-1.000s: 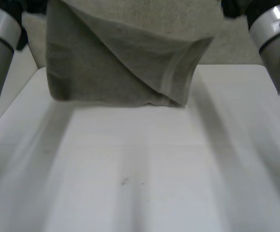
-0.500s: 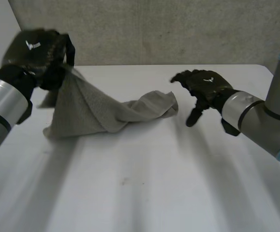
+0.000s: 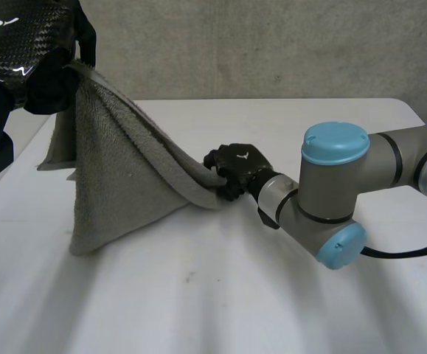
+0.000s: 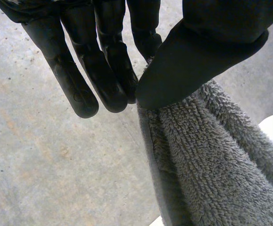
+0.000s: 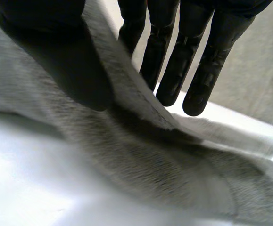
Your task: Fold the towel.
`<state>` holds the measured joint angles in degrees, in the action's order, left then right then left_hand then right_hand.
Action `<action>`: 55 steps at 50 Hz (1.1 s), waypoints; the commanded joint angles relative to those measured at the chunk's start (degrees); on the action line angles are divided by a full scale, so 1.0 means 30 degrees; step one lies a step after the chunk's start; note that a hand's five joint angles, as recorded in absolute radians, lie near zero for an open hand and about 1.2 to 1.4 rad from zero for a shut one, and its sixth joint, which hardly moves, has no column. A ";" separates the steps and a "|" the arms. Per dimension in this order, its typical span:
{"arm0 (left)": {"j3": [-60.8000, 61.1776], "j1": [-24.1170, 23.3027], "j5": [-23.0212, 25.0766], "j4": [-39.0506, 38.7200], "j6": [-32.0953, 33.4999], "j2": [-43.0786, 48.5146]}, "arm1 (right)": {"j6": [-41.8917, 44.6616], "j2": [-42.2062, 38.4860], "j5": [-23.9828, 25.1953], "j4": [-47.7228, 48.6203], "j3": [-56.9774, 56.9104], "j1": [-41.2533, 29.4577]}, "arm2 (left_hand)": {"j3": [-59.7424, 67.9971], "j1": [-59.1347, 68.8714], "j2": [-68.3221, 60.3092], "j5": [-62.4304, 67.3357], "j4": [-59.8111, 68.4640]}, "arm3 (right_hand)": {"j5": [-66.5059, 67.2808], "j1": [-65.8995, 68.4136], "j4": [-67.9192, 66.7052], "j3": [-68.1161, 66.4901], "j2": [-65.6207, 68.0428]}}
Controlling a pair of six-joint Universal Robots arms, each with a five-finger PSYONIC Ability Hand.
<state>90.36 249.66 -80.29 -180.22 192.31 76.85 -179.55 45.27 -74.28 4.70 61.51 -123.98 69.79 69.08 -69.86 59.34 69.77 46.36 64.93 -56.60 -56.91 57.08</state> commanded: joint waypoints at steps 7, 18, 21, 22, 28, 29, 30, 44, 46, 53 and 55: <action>0.0553 0.0188 0.0016 -0.0191 0.0028 0.0136 | 0.0082 0.2510 -0.0405 0.1744 0.1027 0.1276 | 0.3404 0.3640 -0.3380 0.3553 0.3409 | 0.7880 0.5024 -0.7800 -0.7698 0.7641; 0.0290 0.1006 0.0016 -0.0863 -0.0147 0.0400 | 0.0579 1.0301 0.0413 0.2388 0.3314 0.4703 | 0.3404 0.3640 -0.3380 0.3553 0.3409 | 0.7880 0.5024 -0.7800 -0.7698 0.7641; 0.0260 0.1154 0.0016 -0.1360 -0.0264 0.0400 | 0.1426 1.2234 0.0767 0.2068 0.3492 0.4998 | 0.3404 0.3640 -0.3380 0.3553 0.3409 | 0.7880 0.5024 -0.7800 -0.7698 0.7641; 0.0260 0.1154 0.0016 -0.1363 -0.0265 0.0400 | 0.1430 1.2244 0.0768 0.2066 0.3492 0.4999 | 0.3404 0.3640 -0.3380 0.3553 0.3409 | 0.7880 0.5024 -0.7800 -0.7698 0.7641; 0.0583 0.1154 -0.0014 -0.1861 -0.0265 0.0429 | 0.2717 1.5318 0.1497 -0.1494 0.3201 0.5378 | 0.3404 0.3640 -0.3380 0.3553 0.3409 | 0.7880 0.5024 -0.7800 -0.7698 0.7641; 0.0699 0.1154 -0.0014 -0.1832 -0.0265 0.0458 | 0.3184 1.5060 0.1819 -0.2929 0.2967 0.5670 | 0.3404 0.3640 -0.3380 0.3553 0.3409 | 0.7880 0.5024 -0.7800 -0.7698 0.7641; 0.0700 0.1154 -0.0014 -0.1832 -0.0265 0.0459 | 0.3188 1.5057 0.1822 -0.2944 0.2965 0.5673 | 0.3404 0.3640 -0.3380 0.3553 0.3409 | 0.7880 0.5024 -0.7800 -0.7698 0.7641; 0.2926 0.0891 0.0104 -0.1978 -0.0089 0.3769 | 0.7992 0.8472 0.2115 -0.7891 0.2525 0.5673 | 0.3404 0.3640 -0.3380 0.3553 0.3409 | 0.7880 0.5024 -0.7800 -0.7698 0.7641; 0.2898 0.0891 0.0074 -0.2036 -0.0001 0.5430 | 0.8169 0.7791 0.2144 -0.8129 0.2496 0.5732 | 0.3404 0.3640 -0.3380 0.3553 0.3409 | 0.7880 0.5024 -0.7800 -0.7698 0.7641; 0.0767 0.0891 0.0074 -0.2328 0.0087 0.9501 | 0.9516 0.4430 0.1737 -0.7926 0.0628 0.5761 | 0.3404 0.3640 -0.3380 0.3553 0.3409 | 0.7880 0.5024 -0.7800 -0.7698 0.7641; -0.0267 0.0891 0.0074 -0.2593 0.0146 1.0478 | 0.9458 0.3784 0.1531 -0.7373 -0.0104 0.5732 | 0.3404 0.3640 -0.3380 0.3553 0.3409 | 0.7880 0.5024 -0.7800 -0.7698 0.7641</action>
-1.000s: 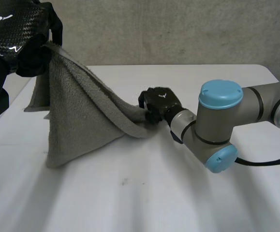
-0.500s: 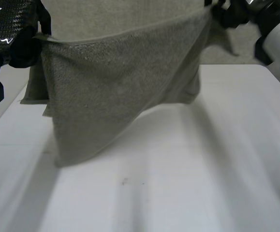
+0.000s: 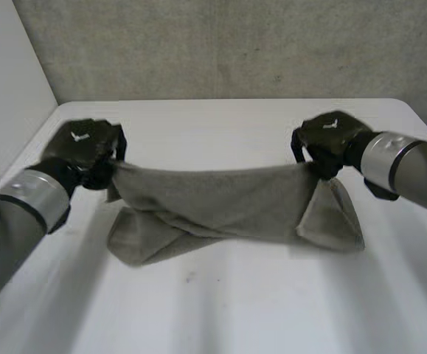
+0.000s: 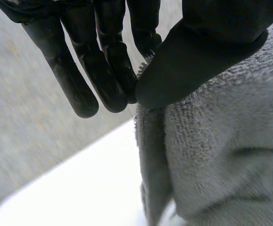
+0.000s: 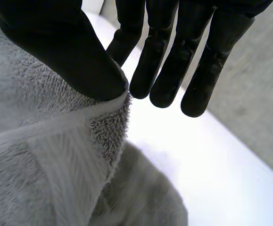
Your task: Fold the towel.
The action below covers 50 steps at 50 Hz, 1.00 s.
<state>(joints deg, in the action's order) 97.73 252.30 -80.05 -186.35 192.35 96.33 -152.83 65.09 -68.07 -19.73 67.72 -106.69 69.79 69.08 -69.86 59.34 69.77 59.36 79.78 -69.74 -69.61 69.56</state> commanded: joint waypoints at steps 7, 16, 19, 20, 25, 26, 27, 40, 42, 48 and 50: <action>-1.0265 -0.0105 -0.0239 -0.2360 -0.0335 0.6734 | -0.0881 -0.4237 -0.1950 0.6634 -0.5140 -0.0090 | 0.3404 0.3640 -0.3381 0.3553 0.3409 | 0.3545 0.0074 -0.3421 -0.3463 0.3480; -1.6024 -0.0398 -0.2262 -0.5235 -0.2622 0.6151 | -0.3899 -0.0145 -0.3884 1.8695 -0.3535 0.0085 | 0.3404 0.3640 -0.3381 0.3553 0.3409 | 0.3545 0.0074 -0.3421 -0.3463 0.3480; -1.5763 -0.0369 -0.2992 -0.5003 -0.3351 0.5189 | -0.3899 0.0827 -0.2924 1.7513 -0.2946 0.0144 | 0.3404 0.3640 -0.3381 0.3553 0.3409 | 0.3545 0.0074 -0.3421 -0.3463 0.3480; -1.4659 -0.0282 -0.2995 -0.4537 -0.3586 0.4691 | -0.3899 0.0831 -0.2917 1.7504 -0.2943 0.0144 | 0.3404 0.3640 -0.3381 0.3553 0.3409 | 0.3545 0.0074 -0.3421 -0.3463 0.3480; -1.0353 -0.0076 -0.2411 -0.2691 -0.3530 0.3663 | -0.3783 0.0627 -0.0171 1.1697 -0.2768 0.0174 | 0.3404 0.3640 -0.3381 0.3553 0.3409 | 0.3545 0.0074 -0.3421 -0.3463 0.3480; -1.0341 -0.0076 -0.2409 -0.2686 -0.3530 0.3661 | -0.3521 0.0336 0.0446 1.0079 -0.2622 0.0174 | 0.3404 0.3640 -0.3381 0.3553 0.3409 | 0.3545 0.0074 -0.3421 -0.3463 0.3480; -0.9065 -0.0076 -0.2177 -0.2193 -0.3501 0.3516 | -0.3518 0.0333 0.0452 1.0062 -0.2621 0.0174 | 0.3404 0.3640 -0.3381 0.3553 0.3409 | 0.3545 0.0074 -0.3421 -0.3463 0.3480; 0.0375 -0.0280 -0.1237 -0.1863 0.0270 0.3776 | -0.0061 -0.3886 0.0804 0.4584 0.1481 -0.0002 | 0.3404 0.3640 -0.3381 0.3553 0.3409 | 0.3545 0.0074 -0.3421 -0.3463 0.3480; 0.0821 -0.0310 -0.1208 -0.2042 0.0864 0.3954 | -0.0323 -0.4994 0.0804 0.4759 0.1656 -0.0031 | 0.3404 0.3640 -0.3381 0.3553 0.3409 | 0.3545 0.0074 -0.3421 -0.3463 0.3480; 0.1349 -0.0398 -0.1208 -0.2130 0.1509 0.3690 | -0.1936 -0.5439 0.0833 0.5287 0.1950 -0.0031 | 0.3404 0.3640 -0.3381 0.3553 0.3409 | 0.3545 0.0074 -0.3421 -0.3463 0.3480; 0.1319 -0.0428 -0.1208 -0.2130 0.1509 0.3573 | -0.3482 -0.5118 0.0833 0.6132 0.2415 0.0027 | 0.3404 0.3640 -0.3381 0.3553 0.3409 | 0.3545 0.0074 -0.3421 -0.3463 0.3480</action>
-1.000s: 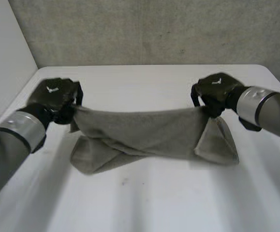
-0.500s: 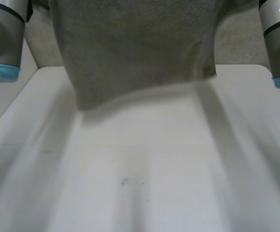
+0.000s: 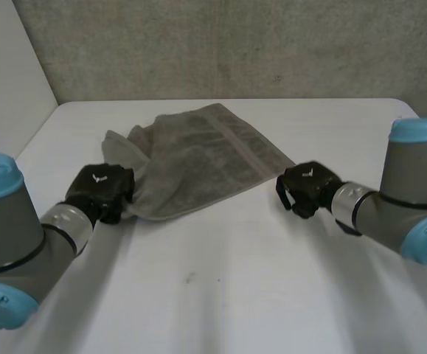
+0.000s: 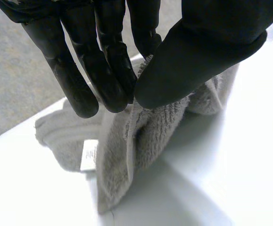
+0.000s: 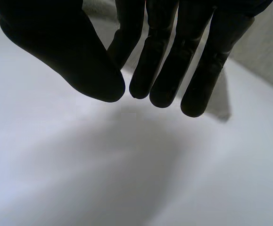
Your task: Fold the towel.
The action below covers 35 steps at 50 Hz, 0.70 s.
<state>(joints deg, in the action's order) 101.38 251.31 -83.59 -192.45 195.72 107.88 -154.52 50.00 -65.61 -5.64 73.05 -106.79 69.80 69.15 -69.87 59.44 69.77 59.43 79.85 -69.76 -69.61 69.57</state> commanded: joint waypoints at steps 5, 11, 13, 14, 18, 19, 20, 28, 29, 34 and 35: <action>-0.0218 -0.0067 -0.0028 -0.0098 0.0355 -0.2236 | -0.4010 0.1228 -0.0014 0.2638 0.1721 0.0000 | 0.3401 0.3618 -0.3378 0.3519 0.3409 | -0.9022 -1.2496 0.9130 0.9083 -0.9068; -0.0864 -0.0097 -0.0086 0.0107 0.0238 -0.3178 | -0.4625 0.2519 -0.0102 0.3285 0.2369 -0.0204 | 0.3401 0.3618 -0.3378 0.3519 0.3409 | -1.9811 -2.3285 1.9919 1.9871 -1.9856; -0.1127 -0.0126 -0.0086 0.0165 0.0150 -0.3676 | -0.5063 0.2782 -0.0218 0.3315 0.2428 -0.0525 | 0.3401 0.3618 -0.3378 0.3519 0.3409 | -1.9811 -2.3285 1.9919 1.9871 -1.9856; -0.1301 -0.0300 -0.0086 0.0165 0.0063 -0.4227 | -0.5647 0.3017 -0.0365 0.3402 0.2399 -0.1079 | 0.3401 0.3618 -0.3378 0.3519 0.3409 | -1.9811 -2.3285 1.9919 1.9871 -1.9856; -0.1537 -0.0858 0.0002 0.0283 0.0004 -0.5111 | -0.6935 0.3253 -0.1065 0.3869 0.2137 -0.1989 | 0.3401 0.3618 -0.3378 0.3519 0.3409 | -1.9811 -2.3285 1.9919 1.9871 -1.9856; -0.1653 -0.1149 0.0031 0.0428 0.0004 -0.5546 | -0.7580 0.3254 -0.1475 0.4249 0.2019 -0.2341 | 0.3401 0.3618 -0.3378 0.3519 0.3409 | -1.9811 -2.3285 1.9919 1.9871 -1.9856; -0.1713 -0.1412 0.0060 0.0661 0.0004 -0.6073 | -0.7586 0.3254 -0.1479 0.4253 0.2018 -0.2344 | 0.3401 0.3618 -0.3378 0.3519 0.3409 | -1.9811 -2.3285 1.9919 1.9871 -1.9856; -0.2327 -0.2030 0.0031 0.1834 -0.0025 -0.8096 | -0.8846 0.1701 -0.1977 0.5659 0.0290 -0.4542 | 0.3401 0.3618 -0.3378 0.3519 0.3409 | -1.9811 -2.3285 1.9919 1.9871 -1.9856; -0.2328 -0.2030 0.0031 0.1835 -0.0025 -0.8099 | -0.8846 0.1092 -0.2093 0.5688 -0.0232 -0.4803 | 0.3401 0.3618 -0.3378 0.3519 0.3409 | -1.9811 -2.3285 1.9919 1.9871 -1.9856; -0.2416 -0.2148 0.0002 0.2128 -0.0055 -0.8832 | -0.9432 -0.0936 -0.2212 0.5747 -0.1527 -0.5186 | 0.3401 0.3618 -0.3378 0.3519 0.3409 | -1.9811 -2.3285 1.9919 1.9871 -1.9856; -0.2387 -0.2148 0.0002 0.2186 -0.0084 -0.9006 | -0.9722 -0.1632 -0.2212 0.5776 -0.1991 -0.5186 | 0.3401 0.3618 -0.3378 0.3519 0.3409 | -1.9811 -2.3285 1.9919 1.9871 -1.9856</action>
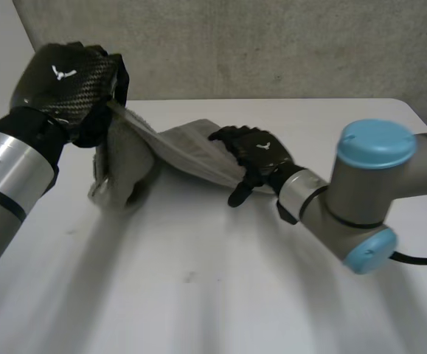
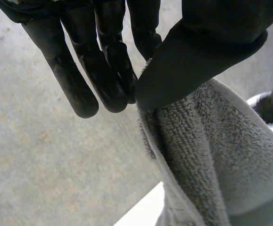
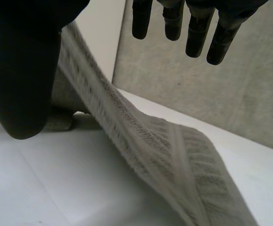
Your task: Fold the towel.
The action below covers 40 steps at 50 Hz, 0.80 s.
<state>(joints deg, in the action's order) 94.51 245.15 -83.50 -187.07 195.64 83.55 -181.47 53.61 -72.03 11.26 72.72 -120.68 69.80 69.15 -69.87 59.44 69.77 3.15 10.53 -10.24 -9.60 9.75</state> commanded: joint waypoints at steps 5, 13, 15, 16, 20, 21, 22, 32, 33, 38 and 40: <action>-0.0038 -0.0007 -0.0057 0.0452 -0.0174 -0.1307 | -0.0828 -0.4593 -0.0451 0.0260 -0.2910 -0.0553 | 0.3401 0.3618 -0.3378 0.3519 0.3409 | 0.0864 0.1737 -0.1833 -0.2046 0.1997; 0.0255 0.0550 -0.0116 0.0598 -0.0262 -0.1834 | 0.0752 -0.5096 -0.2474 0.1168 -0.3293 0.0001 | 0.3401 0.3618 -0.3378 0.3519 0.3409 | 0.9502 1.0375 -1.0472 -1.0684 1.0635; 0.0343 0.0755 -0.0116 0.0657 -0.0262 -0.1893 | 0.0931 -0.5066 -0.2387 0.1198 -0.3322 0.0531 | 0.3401 0.3618 -0.3378 0.3519 0.3409 | 1.1369 1.2243 -1.2339 -1.2551 1.2502; 0.0343 0.1016 -0.0058 0.0744 -0.0291 -0.1980 | 0.1018 -0.5066 -0.2213 0.1198 -0.3351 0.0879 | 0.3401 0.3618 -0.3378 0.3519 0.3409 | 1.4256 1.5130 -1.5226 -1.5438 1.5389; 0.0519 0.1340 -0.0028 0.0745 -0.0437 -0.2039 | 0.1048 -0.4920 -0.1684 0.1110 -0.3235 0.1263 | 0.3401 0.3618 -0.3378 0.3519 0.3409 | 2.2283 2.3157 -2.3253 -2.3465 2.3416; 0.0519 0.1341 -0.0028 0.0745 -0.0438 -0.2039 | 0.1077 -0.4601 -0.1481 0.1081 -0.2973 0.1321 | 0.3401 0.3618 -0.3378 0.3519 0.3409 | 2.2283 2.3157 -2.3253 -2.3465 2.3416; 0.0519 0.1370 0.0001 0.0716 -0.0496 -0.2010 | 0.1135 -0.4104 -0.1392 0.1023 -0.2739 0.1467 | 0.3401 0.3618 -0.3378 0.3519 0.3409 | 2.2283 2.3157 -2.3253 -2.3465 2.3416; 0.0841 0.2659 0.0119 0.0628 -0.0496 -0.1717 | 0.4435 0.2597 -0.0283 -0.0200 -0.1214 0.3896 | 0.3401 0.3618 -0.3378 0.3519 0.3409 | 2.2283 2.3157 -2.3253 -2.3465 2.3416; 0.0812 0.2891 0.0148 0.0599 -0.0496 -0.1688 | 0.5548 0.3712 0.0331 -0.1426 -0.1271 0.4219 | 0.3401 0.3618 -0.3378 0.3519 0.3409 | 2.2283 2.3157 -2.3253 -2.3465 2.3416; 0.0637 0.3624 0.0614 0.0598 -0.0496 -0.1658 | 0.8597 0.6732 0.1128 -0.5876 -0.2321 0.5419 | 0.3401 0.3618 -0.3378 0.3519 0.3409 | 2.2283 2.3157 -2.3253 -2.3465 2.3416; 0.0607 0.3860 0.0880 0.0598 -0.0496 -0.1600 | 0.9564 0.7466 0.1158 -0.7516 -0.2906 0.5771 | 0.3401 0.3618 -0.3378 0.3519 0.3409 | 2.2283 2.3157 -2.3253 -2.3465 2.3416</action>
<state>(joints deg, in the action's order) 96.79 254.41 -82.65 -185.25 194.15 78.50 -163.38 66.40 -70.85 4.00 68.13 -107.31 69.80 69.15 -69.87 59.44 69.79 59.23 79.57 -69.70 -69.58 69.47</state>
